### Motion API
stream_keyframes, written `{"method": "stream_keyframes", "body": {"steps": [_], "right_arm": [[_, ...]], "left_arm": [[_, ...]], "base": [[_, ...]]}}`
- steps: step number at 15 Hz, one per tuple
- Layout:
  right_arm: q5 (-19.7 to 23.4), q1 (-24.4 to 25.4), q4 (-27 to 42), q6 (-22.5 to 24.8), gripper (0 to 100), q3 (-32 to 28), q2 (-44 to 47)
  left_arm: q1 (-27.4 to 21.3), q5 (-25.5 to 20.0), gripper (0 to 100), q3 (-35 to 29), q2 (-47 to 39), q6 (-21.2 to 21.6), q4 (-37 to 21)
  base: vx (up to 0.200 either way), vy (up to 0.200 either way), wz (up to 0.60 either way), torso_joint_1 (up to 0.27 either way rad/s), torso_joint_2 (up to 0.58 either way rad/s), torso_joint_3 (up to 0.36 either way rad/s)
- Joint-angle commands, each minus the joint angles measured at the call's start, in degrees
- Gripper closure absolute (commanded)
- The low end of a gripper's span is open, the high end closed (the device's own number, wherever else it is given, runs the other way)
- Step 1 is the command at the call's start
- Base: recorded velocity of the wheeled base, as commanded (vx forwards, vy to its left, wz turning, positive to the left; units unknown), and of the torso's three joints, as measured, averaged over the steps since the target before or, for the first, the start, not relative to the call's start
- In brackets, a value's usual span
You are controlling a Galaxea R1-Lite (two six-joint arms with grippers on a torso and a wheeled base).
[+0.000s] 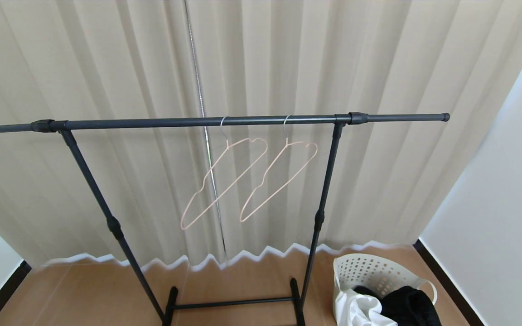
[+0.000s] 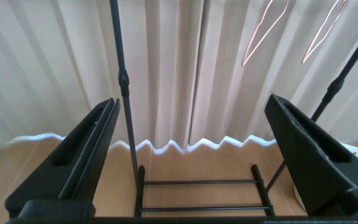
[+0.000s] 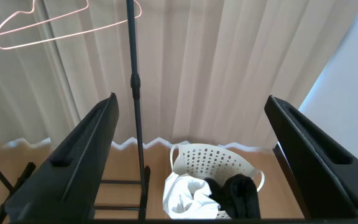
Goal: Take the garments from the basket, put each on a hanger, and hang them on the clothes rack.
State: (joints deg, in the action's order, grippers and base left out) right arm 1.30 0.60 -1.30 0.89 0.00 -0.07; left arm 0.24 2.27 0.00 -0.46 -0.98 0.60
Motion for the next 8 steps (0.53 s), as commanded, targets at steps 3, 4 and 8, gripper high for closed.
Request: {"method": "stream_keyframes", "body": {"steps": [3, 4, 8], "right_arm": [[0.0, 0.0, 0.0, 0.1, 0, 0.0, 0.1], [0.0, 0.0, 0.0, 0.0, 0, 0.0, 0.1], [0.0, 0.0, 0.0, 0.1, 0, 0.0, 0.1]], "left_arm": [[0.0, 0.0, 0, 0.0, 0.0, 0.0, 0.0], [0.0, 0.0, 0, 0.0, 0.0, 0.0, 0.0], [0.0, 0.0, 0, 0.0, 0.0, 0.0, 0.0]], "base": [[0.000, 0.000, 0.00, 0.000, 0.00, 0.000], [0.000, 0.000, 0.00, 0.000, 0.00, 0.000], [0.000, 0.000, 0.00, 0.000, 0.00, 0.000]]}}
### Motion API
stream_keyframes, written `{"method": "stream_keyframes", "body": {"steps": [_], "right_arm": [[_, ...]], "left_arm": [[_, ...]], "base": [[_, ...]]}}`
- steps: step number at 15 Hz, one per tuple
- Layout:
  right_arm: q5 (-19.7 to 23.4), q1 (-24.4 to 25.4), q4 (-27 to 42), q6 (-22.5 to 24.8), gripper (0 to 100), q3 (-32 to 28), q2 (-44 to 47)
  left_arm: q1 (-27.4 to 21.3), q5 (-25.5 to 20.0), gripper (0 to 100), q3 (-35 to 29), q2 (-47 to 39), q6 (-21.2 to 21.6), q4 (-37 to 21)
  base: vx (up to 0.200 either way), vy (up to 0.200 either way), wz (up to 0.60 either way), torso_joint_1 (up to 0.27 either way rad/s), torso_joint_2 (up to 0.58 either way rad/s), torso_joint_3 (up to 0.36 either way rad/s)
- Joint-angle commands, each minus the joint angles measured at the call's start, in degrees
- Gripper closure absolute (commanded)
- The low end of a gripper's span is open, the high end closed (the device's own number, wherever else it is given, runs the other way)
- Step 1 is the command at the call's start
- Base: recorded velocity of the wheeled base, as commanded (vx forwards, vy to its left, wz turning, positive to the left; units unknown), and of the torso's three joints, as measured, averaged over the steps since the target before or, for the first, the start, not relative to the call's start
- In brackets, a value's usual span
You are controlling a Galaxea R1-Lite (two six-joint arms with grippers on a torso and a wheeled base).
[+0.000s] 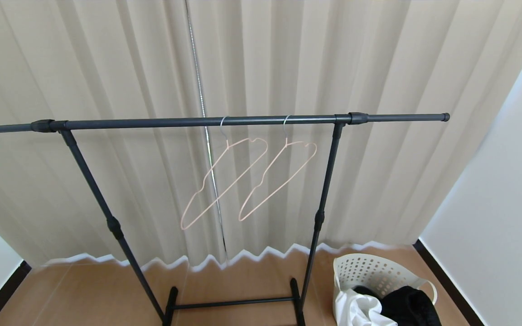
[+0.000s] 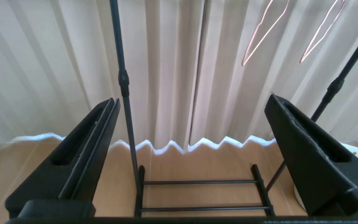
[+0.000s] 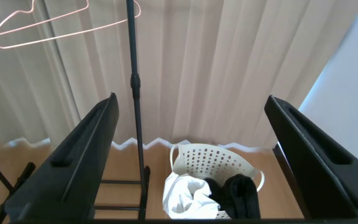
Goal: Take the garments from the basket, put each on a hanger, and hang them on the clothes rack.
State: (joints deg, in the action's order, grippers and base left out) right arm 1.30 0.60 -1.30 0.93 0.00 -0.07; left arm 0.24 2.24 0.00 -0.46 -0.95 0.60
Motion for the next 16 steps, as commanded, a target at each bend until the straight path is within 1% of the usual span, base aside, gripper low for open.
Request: {"method": "stream_keyframes", "body": {"steps": [1, 16], "right_arm": [[0.0, 0.0, 0.0, 0.0, 0, 0.0, 0.1], [-0.1, 0.0, 0.0, -0.1, 0, 0.0, 0.1]], "left_arm": [[0.0, 0.0, 0, 0.0, 0.0, 0.0, 0.0], [0.0, 0.0, 0, 0.0, 0.0, 0.0, 0.0]], "base": [[0.000, 0.000, 0.00, 0.000, 0.00, 0.000], [0.000, 0.000, 0.00, 0.000, 0.00, 0.000]]}}
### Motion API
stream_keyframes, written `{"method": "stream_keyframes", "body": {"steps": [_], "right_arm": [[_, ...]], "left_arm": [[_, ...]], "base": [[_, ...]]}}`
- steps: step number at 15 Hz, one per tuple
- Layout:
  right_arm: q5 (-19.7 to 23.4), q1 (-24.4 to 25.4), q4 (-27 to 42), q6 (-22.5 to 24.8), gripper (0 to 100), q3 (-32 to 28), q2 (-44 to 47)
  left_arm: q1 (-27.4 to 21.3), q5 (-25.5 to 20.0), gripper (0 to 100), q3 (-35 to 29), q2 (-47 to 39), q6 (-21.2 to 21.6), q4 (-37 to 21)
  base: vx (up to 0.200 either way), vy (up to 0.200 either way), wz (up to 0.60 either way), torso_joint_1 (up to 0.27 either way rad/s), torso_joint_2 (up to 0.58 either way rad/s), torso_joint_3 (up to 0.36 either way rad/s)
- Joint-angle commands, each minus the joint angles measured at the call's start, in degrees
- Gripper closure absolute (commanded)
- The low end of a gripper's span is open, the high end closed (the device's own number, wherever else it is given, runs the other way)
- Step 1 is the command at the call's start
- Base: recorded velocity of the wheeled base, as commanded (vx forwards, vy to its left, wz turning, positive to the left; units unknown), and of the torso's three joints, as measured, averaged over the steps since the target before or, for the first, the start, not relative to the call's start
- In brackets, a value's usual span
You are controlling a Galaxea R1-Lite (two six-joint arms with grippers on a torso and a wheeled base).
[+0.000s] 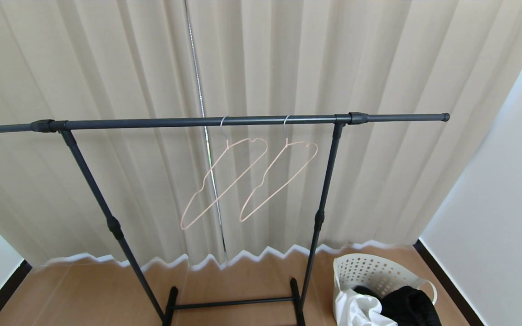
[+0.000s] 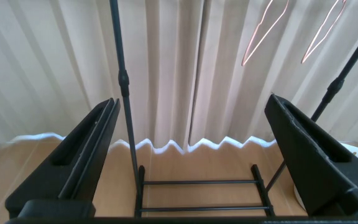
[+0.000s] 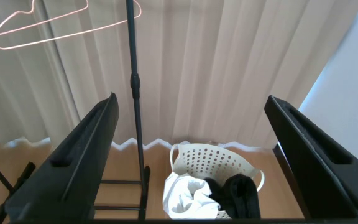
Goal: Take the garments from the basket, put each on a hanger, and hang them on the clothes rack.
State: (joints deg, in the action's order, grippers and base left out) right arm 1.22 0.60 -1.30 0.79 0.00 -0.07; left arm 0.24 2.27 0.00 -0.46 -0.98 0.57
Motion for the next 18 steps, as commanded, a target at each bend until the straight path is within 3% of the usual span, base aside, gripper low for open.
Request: {"method": "stream_keyframes", "body": {"steps": [1, 18], "right_arm": [[-0.1, 0.0, 0.0, -0.2, 0, 0.0, 0.1], [0.1, 0.0, 0.1, -0.1, 0, 0.0, 0.1]], "left_arm": [[0.0, 0.0, 0, 0.0, 0.0, 0.0, 0.0], [0.0, -0.1, 0, 0.0, 0.0, -0.1, 0.0]], "base": [[0.000, 0.000, 0.00, 0.000, 0.00, 0.000], [0.000, 0.000, 0.00, -0.010, 0.02, 0.012]]}}
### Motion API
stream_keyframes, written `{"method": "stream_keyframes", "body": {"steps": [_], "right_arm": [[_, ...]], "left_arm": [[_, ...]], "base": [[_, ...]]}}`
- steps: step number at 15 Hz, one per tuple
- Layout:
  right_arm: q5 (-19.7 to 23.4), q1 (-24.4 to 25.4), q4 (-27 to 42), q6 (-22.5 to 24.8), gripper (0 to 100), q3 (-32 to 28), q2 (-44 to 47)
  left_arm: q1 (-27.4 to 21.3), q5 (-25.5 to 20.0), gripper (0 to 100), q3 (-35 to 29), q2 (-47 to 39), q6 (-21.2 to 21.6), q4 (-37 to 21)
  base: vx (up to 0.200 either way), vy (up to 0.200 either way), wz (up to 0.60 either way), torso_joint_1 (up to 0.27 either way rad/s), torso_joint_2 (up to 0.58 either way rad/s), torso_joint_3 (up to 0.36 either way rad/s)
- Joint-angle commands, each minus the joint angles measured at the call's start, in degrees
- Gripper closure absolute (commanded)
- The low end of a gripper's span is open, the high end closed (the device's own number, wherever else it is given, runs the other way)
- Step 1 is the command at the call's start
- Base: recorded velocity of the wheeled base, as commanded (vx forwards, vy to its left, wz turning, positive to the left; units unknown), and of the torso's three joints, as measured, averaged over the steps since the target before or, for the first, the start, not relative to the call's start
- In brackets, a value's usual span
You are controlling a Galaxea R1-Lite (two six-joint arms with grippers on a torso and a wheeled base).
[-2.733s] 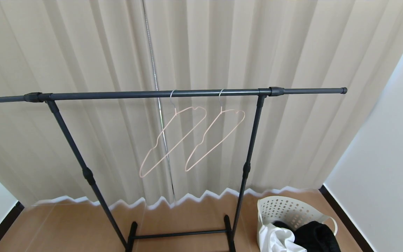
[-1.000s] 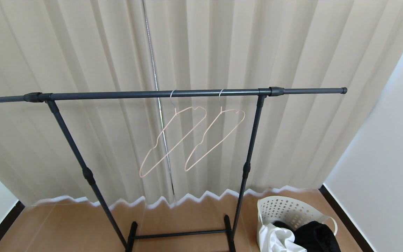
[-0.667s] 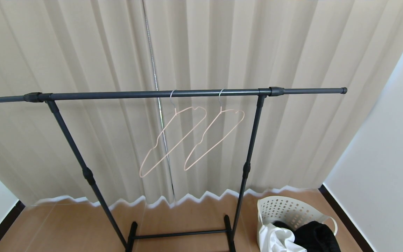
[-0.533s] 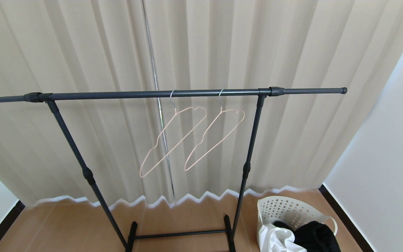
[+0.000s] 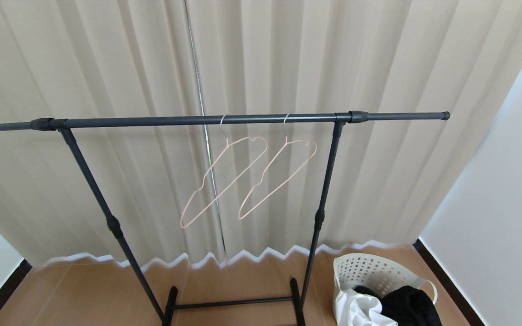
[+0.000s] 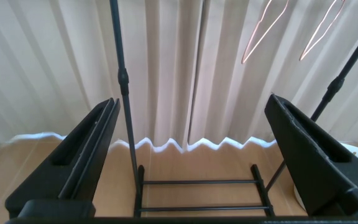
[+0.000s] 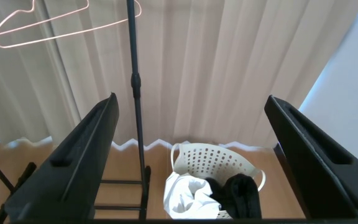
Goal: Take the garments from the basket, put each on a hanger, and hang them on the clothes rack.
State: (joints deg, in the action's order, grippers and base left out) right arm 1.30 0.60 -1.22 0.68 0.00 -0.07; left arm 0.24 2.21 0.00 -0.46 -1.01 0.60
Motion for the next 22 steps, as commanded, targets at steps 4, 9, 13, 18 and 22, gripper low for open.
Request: {"method": "stream_keyframes", "body": {"steps": [4, 9, 13, 18, 22], "right_arm": [[0.0, 0.0, 0.0, -0.2, 0, 0.0, 0.1], [0.0, 0.0, 0.0, -0.2, 0, 0.0, 0.1], [0.0, 0.0, 0.0, -0.2, 0, 0.0, 0.1], [0.0, 0.0, 0.0, -0.2, 0, 0.0, 0.1], [0.0, 0.0, 0.0, -0.2, 0, 0.0, 0.1]], "left_arm": [[0.0, 0.0, 0, 0.0, 0.0, 0.0, 0.0], [0.0, 0.0, 0, 0.0, 0.0, -0.1, 0.0], [0.0, 0.0, 0, 0.0, 0.0, 0.0, 0.0], [0.0, -0.1, 0, 0.0, 0.0, 0.0, 0.0], [0.0, -0.1, 0, 0.0, 0.0, 0.0, 0.0]], "base": [[0.000, 0.000, 0.00, -0.140, 0.34, 0.188], [0.000, 0.000, 0.00, -0.143, 0.35, 0.199], [0.000, 0.000, 0.00, -0.156, 0.37, 0.220], [0.000, 0.000, 0.00, -0.187, 0.46, 0.278], [0.000, 0.000, 0.00, -0.205, 0.55, 0.334]]}}
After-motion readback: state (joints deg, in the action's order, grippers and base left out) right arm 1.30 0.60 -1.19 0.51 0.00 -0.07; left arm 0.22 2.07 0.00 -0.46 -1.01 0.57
